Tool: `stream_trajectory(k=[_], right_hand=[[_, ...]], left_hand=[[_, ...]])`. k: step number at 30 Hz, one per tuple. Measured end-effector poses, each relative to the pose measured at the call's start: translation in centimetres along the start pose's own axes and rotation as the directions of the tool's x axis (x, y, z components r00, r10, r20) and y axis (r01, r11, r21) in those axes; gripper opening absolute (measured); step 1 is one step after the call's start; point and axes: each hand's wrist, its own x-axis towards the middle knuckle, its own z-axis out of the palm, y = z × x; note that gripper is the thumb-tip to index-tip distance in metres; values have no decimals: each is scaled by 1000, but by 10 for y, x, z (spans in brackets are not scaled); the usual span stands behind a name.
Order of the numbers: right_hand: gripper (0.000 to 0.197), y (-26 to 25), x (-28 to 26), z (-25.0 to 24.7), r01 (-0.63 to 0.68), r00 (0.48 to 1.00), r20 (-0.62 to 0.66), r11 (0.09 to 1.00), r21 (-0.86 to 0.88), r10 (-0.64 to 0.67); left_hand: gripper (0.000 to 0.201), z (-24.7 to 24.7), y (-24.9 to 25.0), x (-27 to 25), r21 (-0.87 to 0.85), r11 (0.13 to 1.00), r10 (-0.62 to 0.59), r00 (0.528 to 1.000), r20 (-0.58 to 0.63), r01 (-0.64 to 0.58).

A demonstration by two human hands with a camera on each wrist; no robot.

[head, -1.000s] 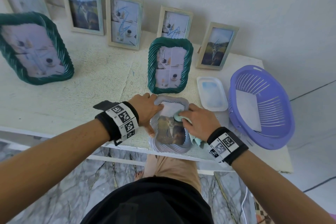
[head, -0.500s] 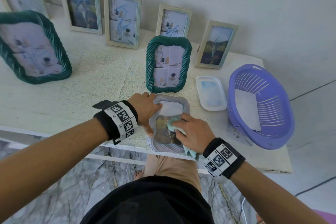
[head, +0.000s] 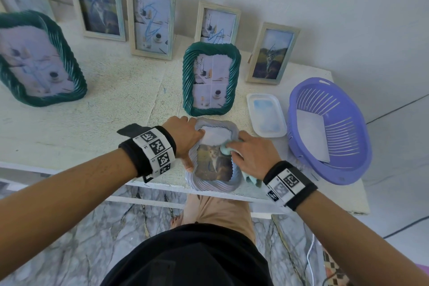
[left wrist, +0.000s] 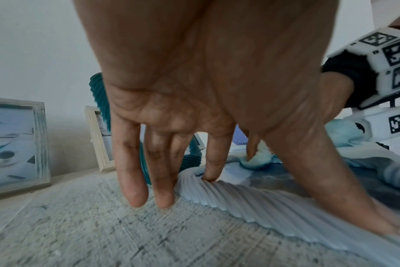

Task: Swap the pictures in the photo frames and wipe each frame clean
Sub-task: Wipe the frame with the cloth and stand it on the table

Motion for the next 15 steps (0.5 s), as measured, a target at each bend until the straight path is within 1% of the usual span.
stream_trajectory(k=[2,3,5,6,8,10,12,13,15], right_hand=[[30,-6,7,2,-39,999,-36,999,19,39],[30,-13,6,5,-24,999,-23,998,53,25],[30,-24,-5,10,45,998,42,991,123,-50],[31,-25,-10,10,75,994,66,989,129,-83],[32,-21,-8,6,77,994,68,994,75,-83],[32,-17,4,2,20,1000,10,1000,12,-20],[32,-22,8,2,-31,999,-24,1000,0,31],[32,-28,7,4,-20,1000,-12,1000,13,20],[33,-35,-2,8,52,997,52,996,67,-56]], left_hand=[[99,1,0,-1,4,1000,-2,1000,-2,2],[100,1,0,-1,8,1000,-4,1000,-1,4],[101,1,0,-1,7,1000,-5,1000,0,5],[101,0,0,-1,8,1000,-4,1000,1,4],[100,-2,1,-1,6,1000,4,1000,4,-4],[100,-2,0,-1,4,1000,9,1000,1,-9],[99,-1,0,-2,7,1000,10,1000,-9,-9],[99,0,0,-3,11,1000,8,1000,-12,-8],[99,-1,0,-3,12,1000,6,1000,-16,-6]])
